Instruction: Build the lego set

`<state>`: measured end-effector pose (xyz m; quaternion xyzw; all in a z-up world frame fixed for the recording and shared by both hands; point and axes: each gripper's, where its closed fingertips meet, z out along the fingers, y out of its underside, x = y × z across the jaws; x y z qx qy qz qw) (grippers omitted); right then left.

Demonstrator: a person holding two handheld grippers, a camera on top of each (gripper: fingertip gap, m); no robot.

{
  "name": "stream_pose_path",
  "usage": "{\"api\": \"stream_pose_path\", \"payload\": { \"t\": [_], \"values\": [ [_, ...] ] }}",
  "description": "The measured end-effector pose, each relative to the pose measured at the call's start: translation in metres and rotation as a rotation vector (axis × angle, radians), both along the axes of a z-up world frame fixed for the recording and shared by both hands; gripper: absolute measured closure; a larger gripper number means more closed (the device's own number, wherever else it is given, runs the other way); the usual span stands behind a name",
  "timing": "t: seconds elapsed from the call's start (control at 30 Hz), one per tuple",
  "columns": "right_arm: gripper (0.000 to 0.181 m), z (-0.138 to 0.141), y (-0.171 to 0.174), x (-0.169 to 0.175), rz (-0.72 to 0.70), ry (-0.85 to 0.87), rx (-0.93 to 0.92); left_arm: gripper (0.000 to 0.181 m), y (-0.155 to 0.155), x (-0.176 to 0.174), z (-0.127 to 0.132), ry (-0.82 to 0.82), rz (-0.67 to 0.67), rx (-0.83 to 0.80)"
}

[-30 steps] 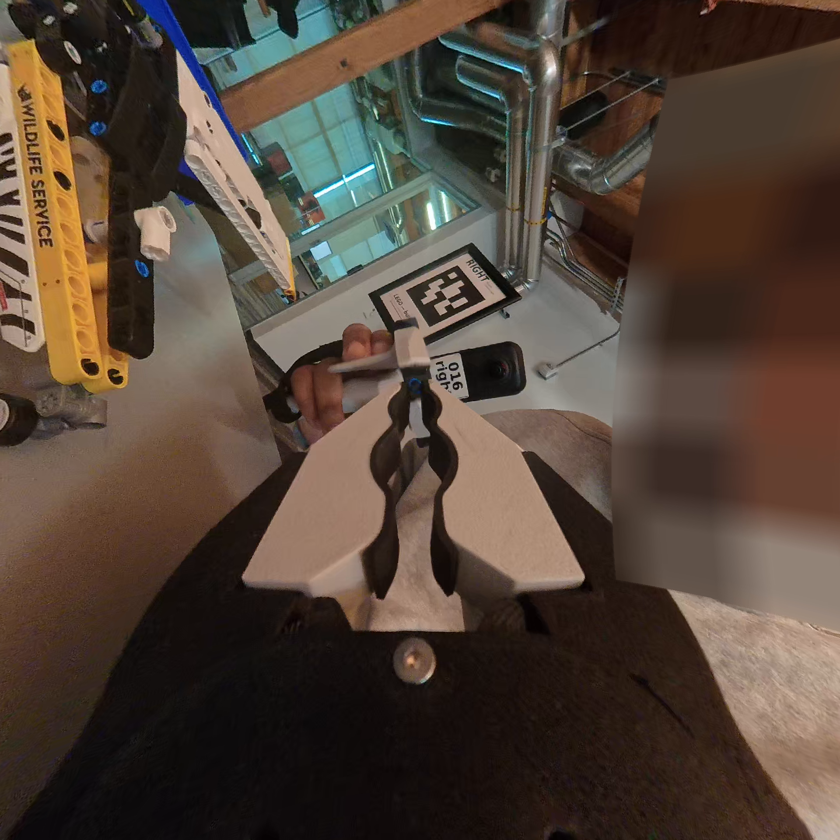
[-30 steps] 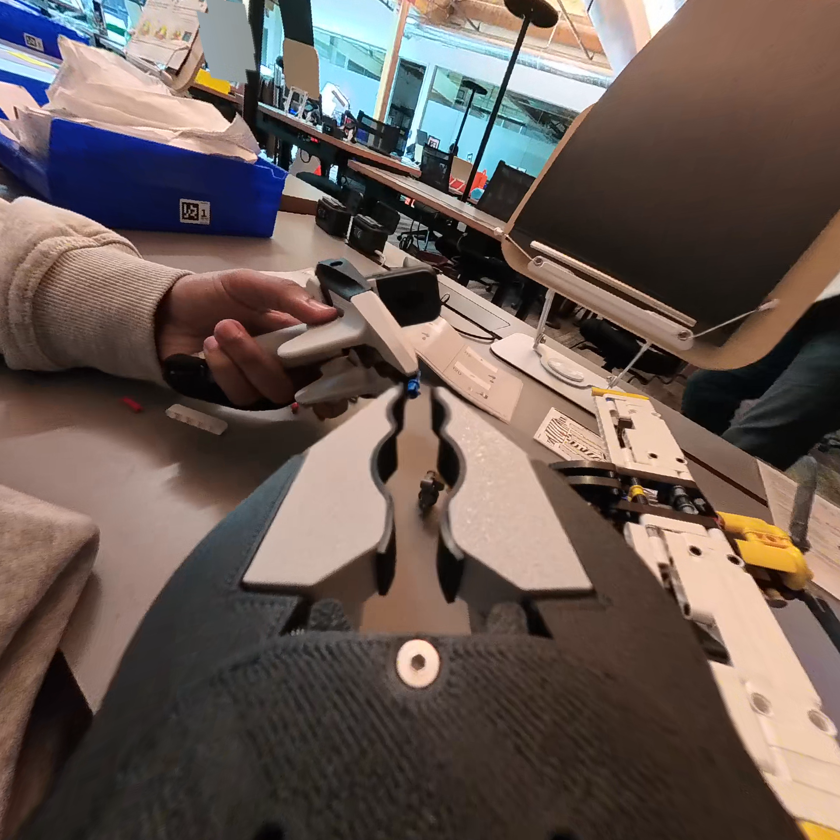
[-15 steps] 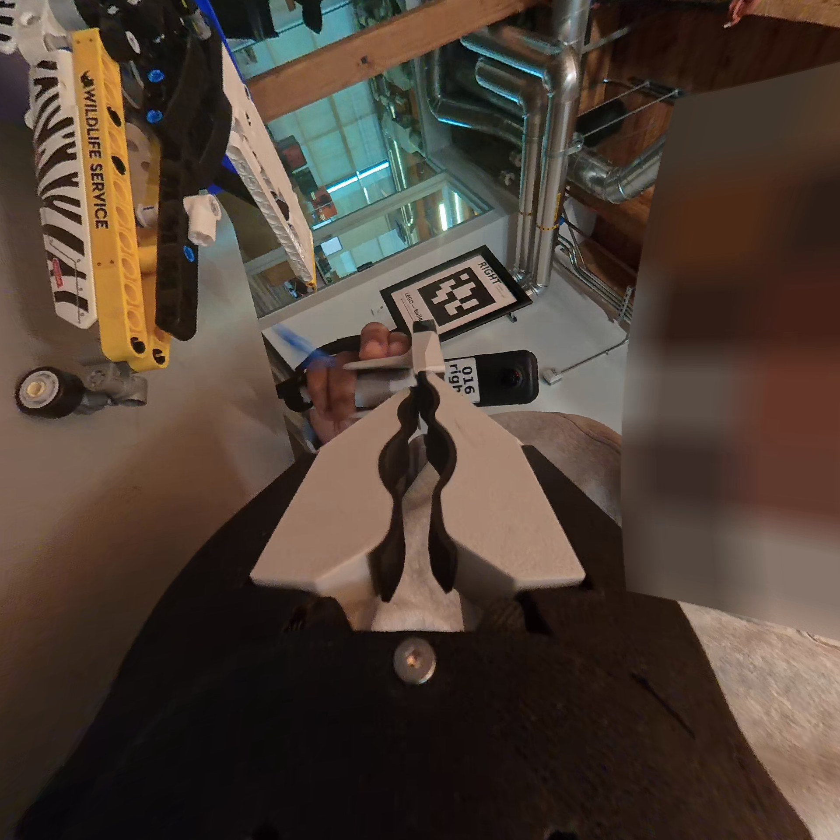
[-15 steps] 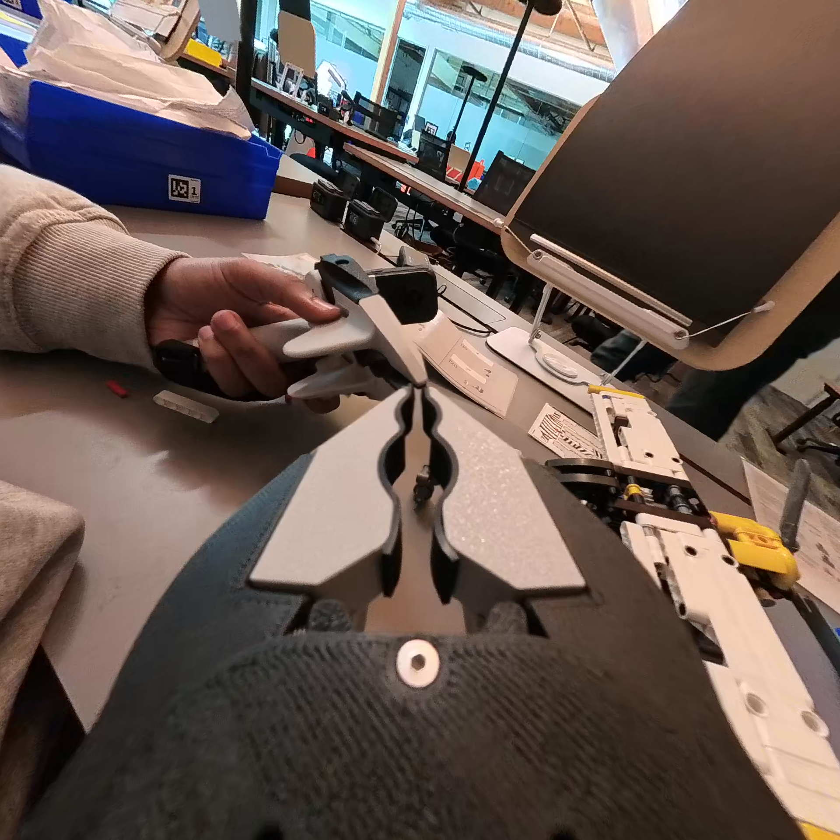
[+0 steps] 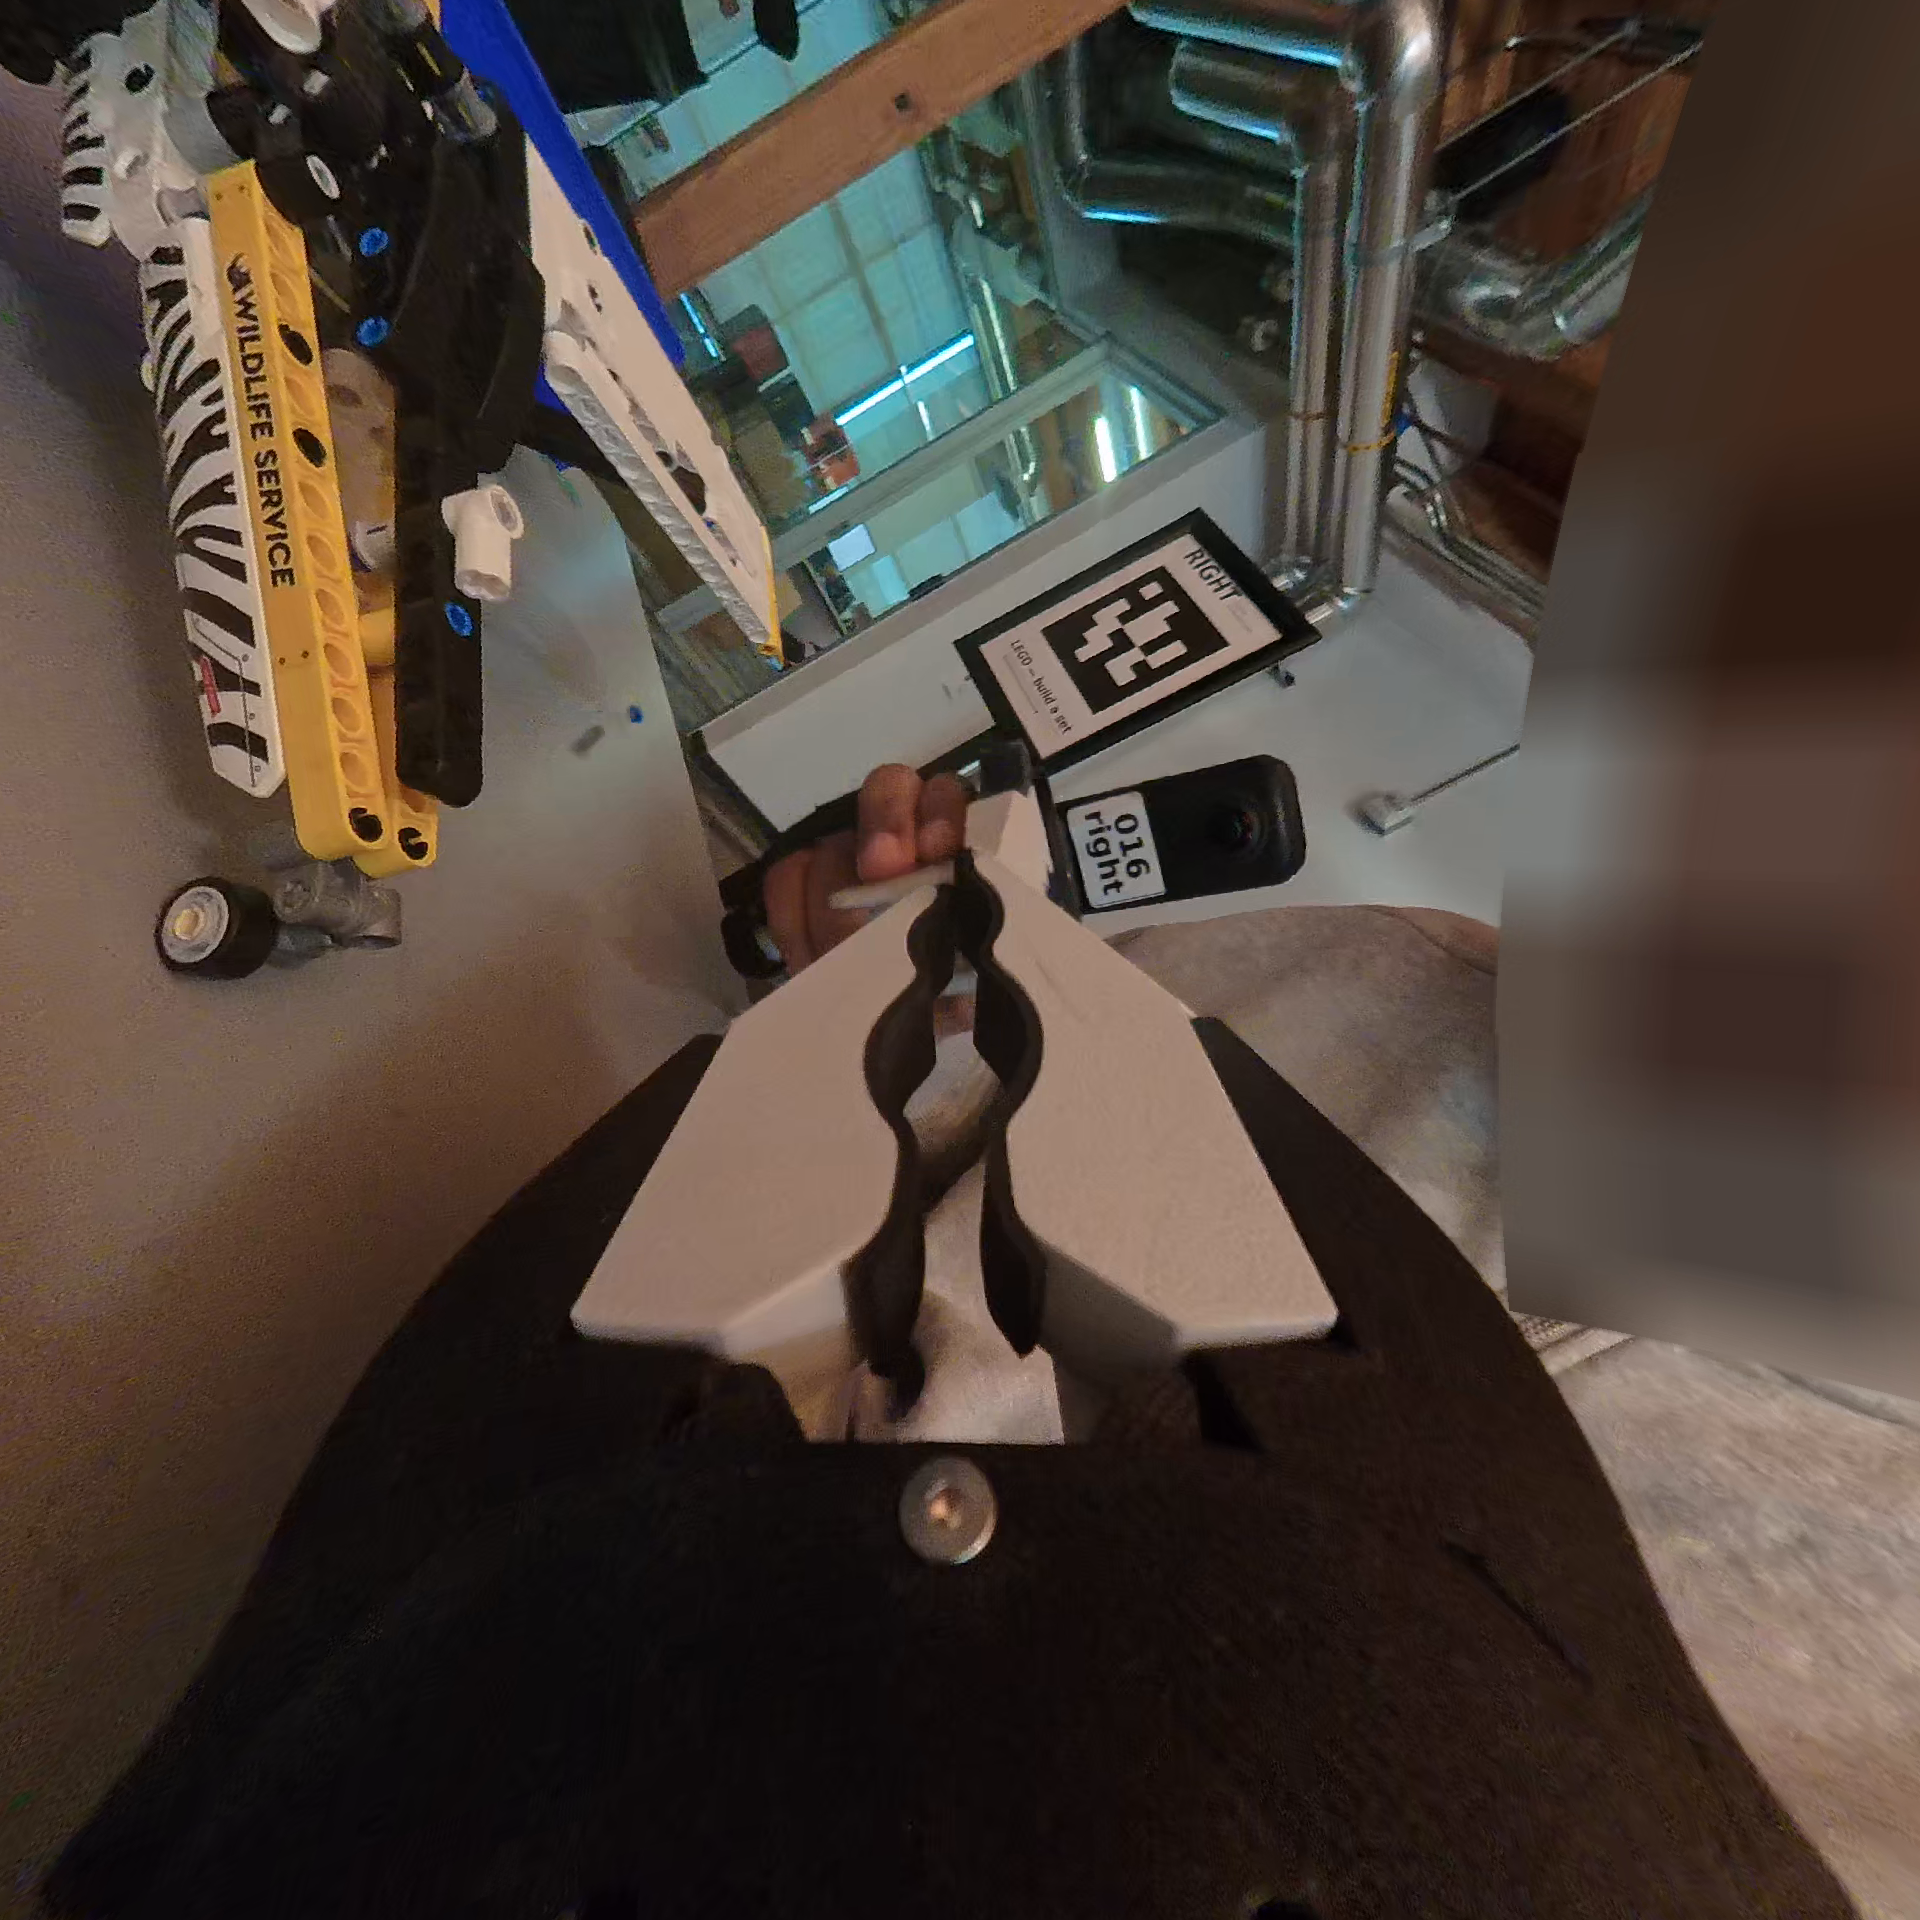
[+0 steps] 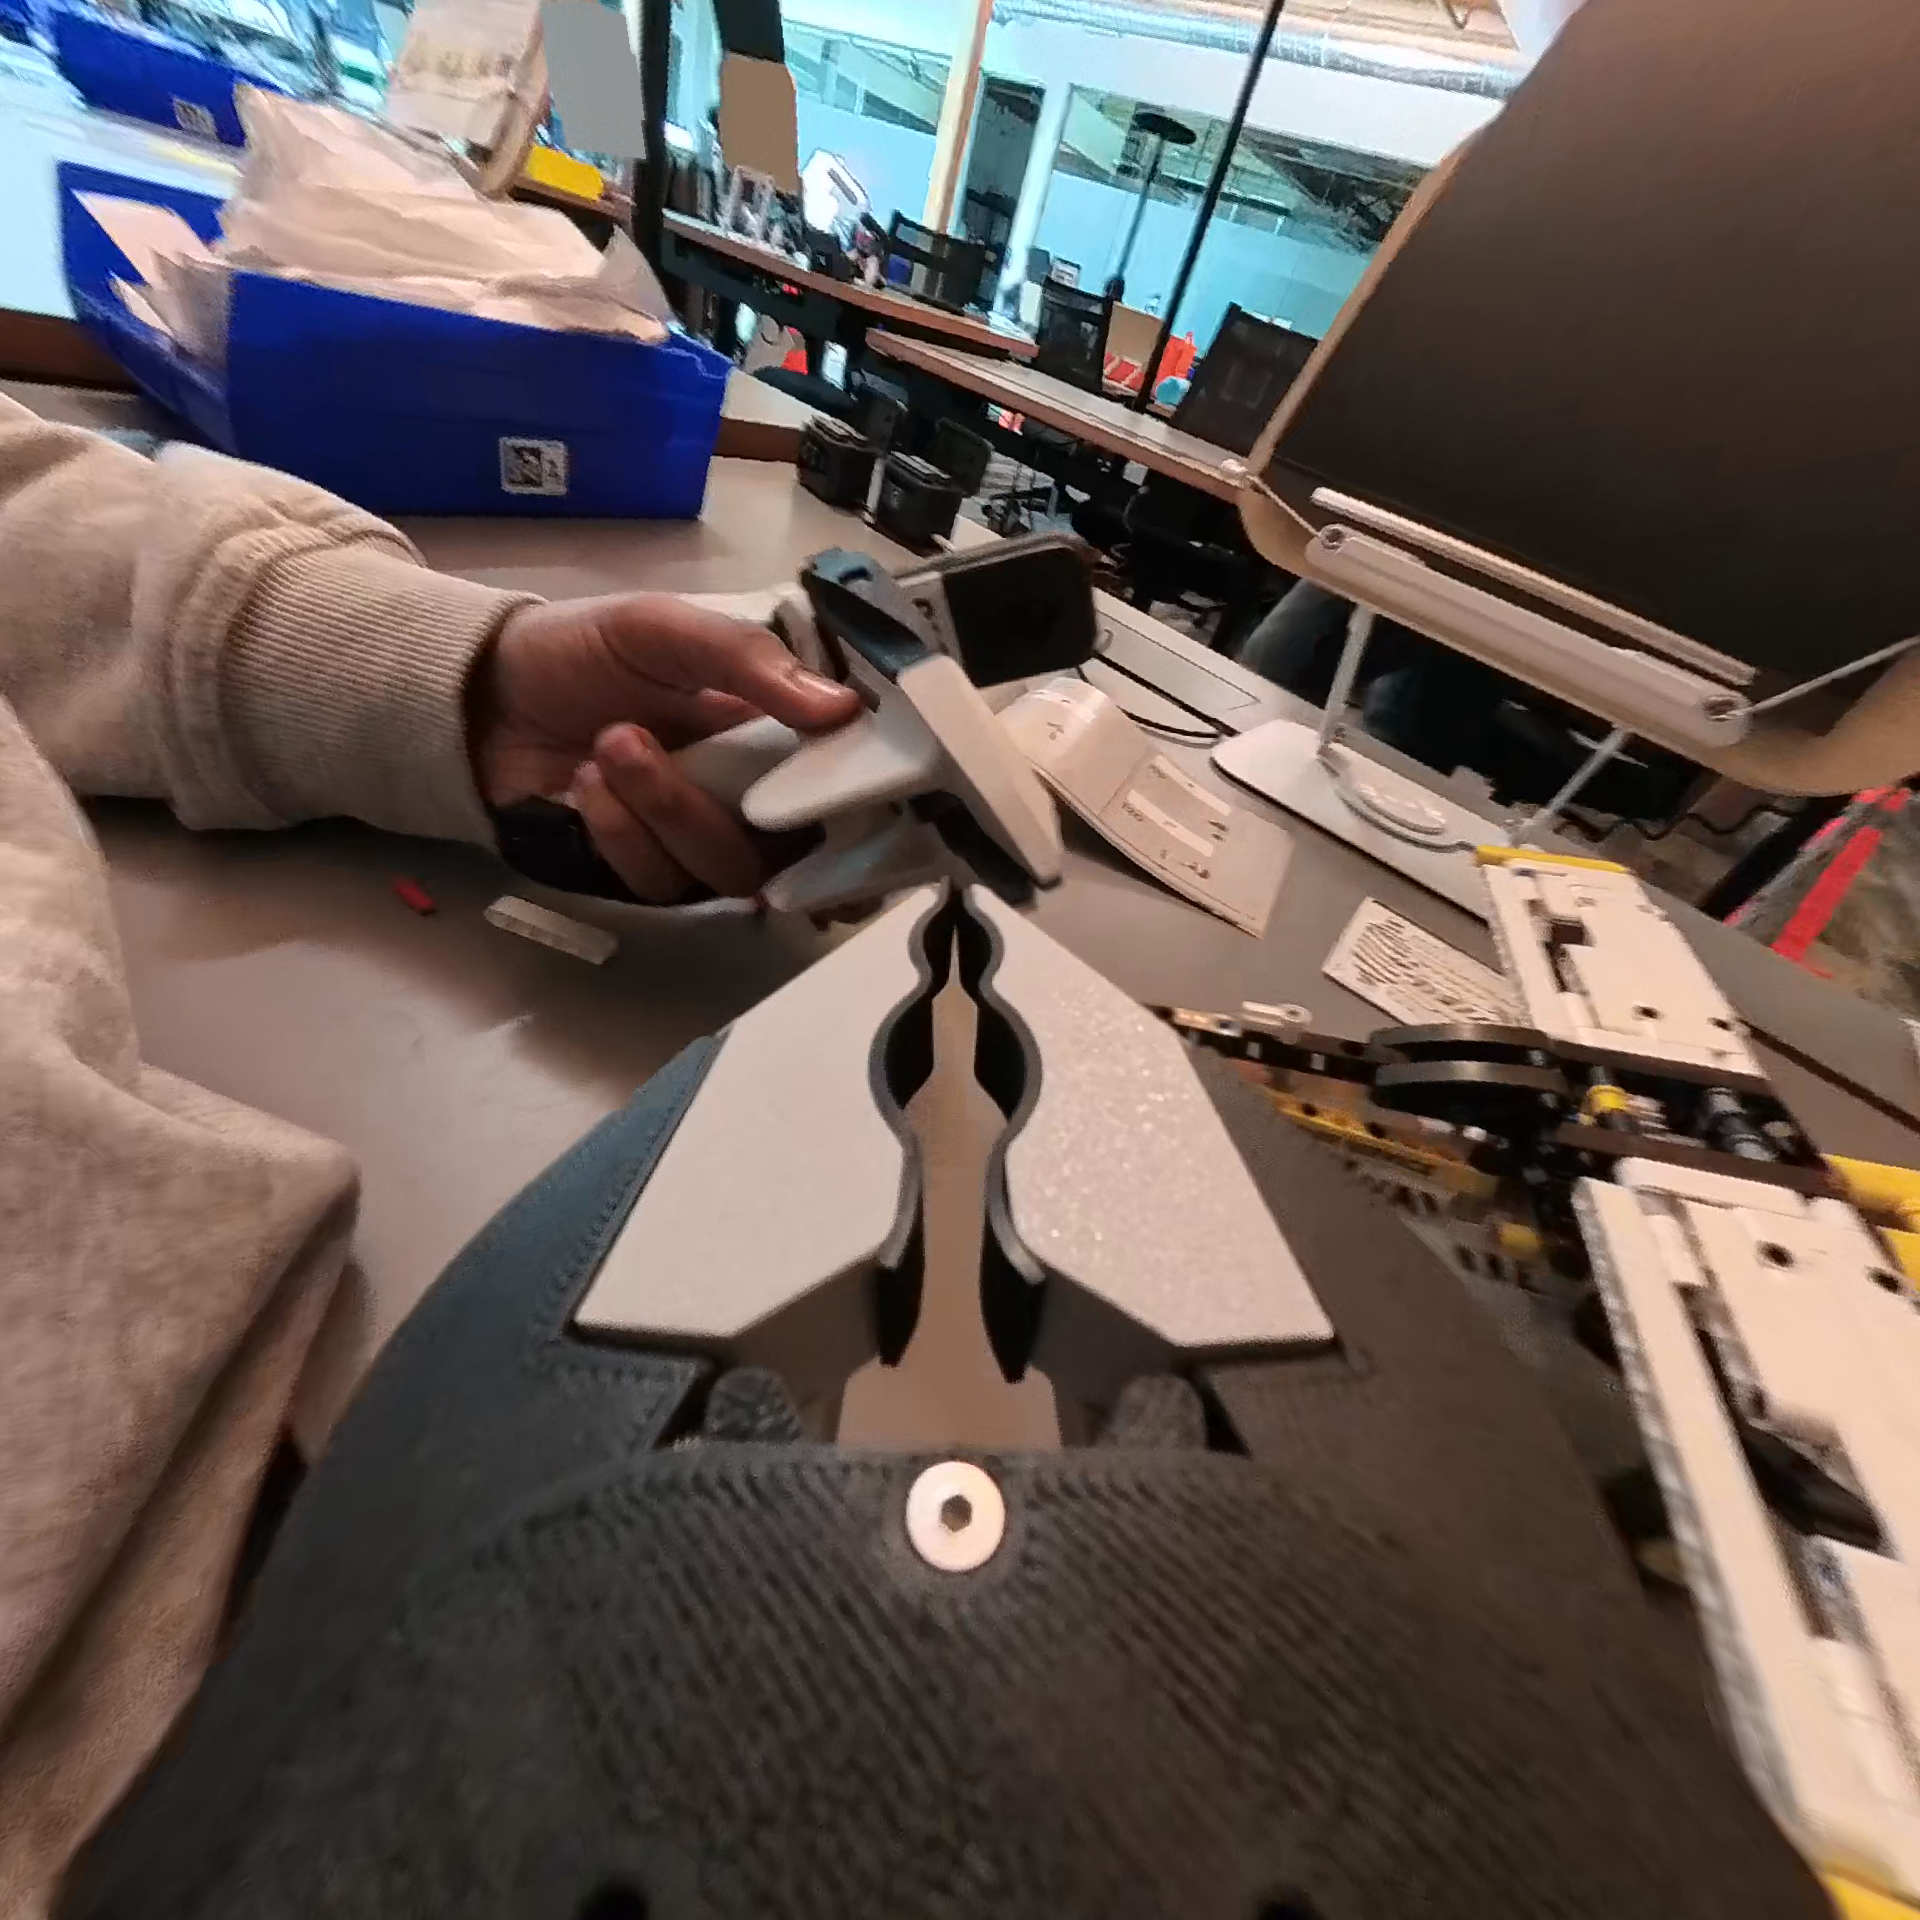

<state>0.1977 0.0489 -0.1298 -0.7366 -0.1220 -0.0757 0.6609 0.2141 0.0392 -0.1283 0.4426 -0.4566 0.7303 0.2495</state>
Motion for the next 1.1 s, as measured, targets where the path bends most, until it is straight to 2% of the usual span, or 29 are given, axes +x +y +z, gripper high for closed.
{"api": "stream_pose_path", "payload": {
  "t": [0.23, 0.33, 0.43, 0.53, 0.63, 0.73, 0.83, 1.0, 1.1],
  "values": [
    [0.175, -0.001, 0.006, -0.026, 0.043, -0.027, -0.020, 0.181, 0.003, 0.002, -0.003, -0.004, 0.021, 0.014],
    [0.168, 0.002, -0.015, -0.018, 0.022, 0.023, -0.078, 0.181, 0.005, 0.003, -0.002, -0.011, 0.032, 0.015],
    [0.169, 0.008, -0.067, 0.034, -0.156, -0.029, -0.170, 0.181, 0.005, 0.003, -0.003, -0.018, 0.035, 0.023],
    [0.164, 0.001, -0.133, 0.099, -0.389, 0.073, -0.265, 0.181, 0.003, 0.003, -0.003, -0.019, 0.033, 0.026],
    [0.155, -0.043, -0.182, 0.140, -0.562, 0.273, -0.361, 0.181, 0.002, 0.004, -0.003, -0.019, 0.034, 0.023],
    [0.154, -0.084, -0.215, 0.162, -0.720, 0.304, -0.428, 0.181, 0.004, 0.004, -0.001, -0.024, 0.048, 0.020],
    [0.154, -0.102, -0.223, 0.157, -0.742, 0.336, -0.443, 0.181, 0.005, 0.004, 0.000, -0.030, 0.056, 0.022],
    [0.175, -0.103, -0.214, 0.156, -0.695, 0.365, -0.424, 0.181, -0.001, 0.002, -0.002, -0.029, 0.029, 0.031],
    [0.177, -0.102, -0.206, 0.150, -0.651, 0.367, -0.436, 0.181, -0.003, 0.001, -0.003, -0.033, 0.031, 0.050]
  ]
}}
